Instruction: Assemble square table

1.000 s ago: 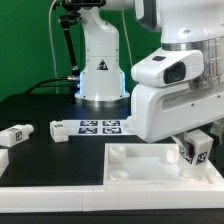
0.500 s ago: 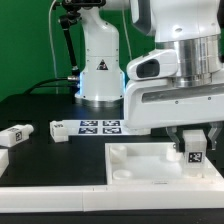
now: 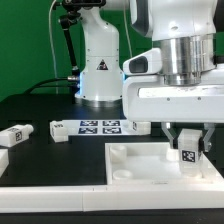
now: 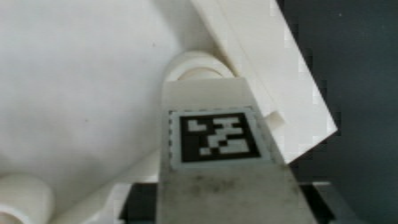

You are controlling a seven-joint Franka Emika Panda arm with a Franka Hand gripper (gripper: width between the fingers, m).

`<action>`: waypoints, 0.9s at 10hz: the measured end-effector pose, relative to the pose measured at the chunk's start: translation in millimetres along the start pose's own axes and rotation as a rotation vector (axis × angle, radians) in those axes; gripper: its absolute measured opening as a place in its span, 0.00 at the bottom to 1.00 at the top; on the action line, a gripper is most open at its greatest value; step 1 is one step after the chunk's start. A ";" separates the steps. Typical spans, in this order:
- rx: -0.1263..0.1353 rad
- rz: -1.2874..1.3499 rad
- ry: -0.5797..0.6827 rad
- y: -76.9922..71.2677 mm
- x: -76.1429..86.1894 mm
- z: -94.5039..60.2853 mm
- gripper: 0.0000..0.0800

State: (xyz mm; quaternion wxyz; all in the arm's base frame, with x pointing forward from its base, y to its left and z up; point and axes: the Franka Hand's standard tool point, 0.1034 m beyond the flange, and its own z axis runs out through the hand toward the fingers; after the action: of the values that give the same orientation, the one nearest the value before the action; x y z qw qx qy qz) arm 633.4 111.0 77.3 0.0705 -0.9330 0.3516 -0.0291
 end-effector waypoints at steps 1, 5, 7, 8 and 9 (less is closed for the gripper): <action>0.007 0.100 0.005 -0.9 -1.7 0.3 0.37; 0.001 0.399 0.006 -1.3 -6.4 1.5 0.37; 0.002 0.396 0.004 -0.8 -5.7 1.2 0.37; 0.002 0.373 0.004 -1.0 -5.9 1.5 0.37; 0.001 0.348 0.005 -1.6 -6.6 1.8 0.47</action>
Offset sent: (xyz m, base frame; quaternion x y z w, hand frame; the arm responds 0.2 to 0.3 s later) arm -0.0008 0.0170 -0.0094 0.0267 0.0064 0.1924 0.9809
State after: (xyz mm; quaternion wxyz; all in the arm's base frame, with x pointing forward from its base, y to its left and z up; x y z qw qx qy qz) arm 629.6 116.8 75.7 0.0739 -0.8580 0.5080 -0.0188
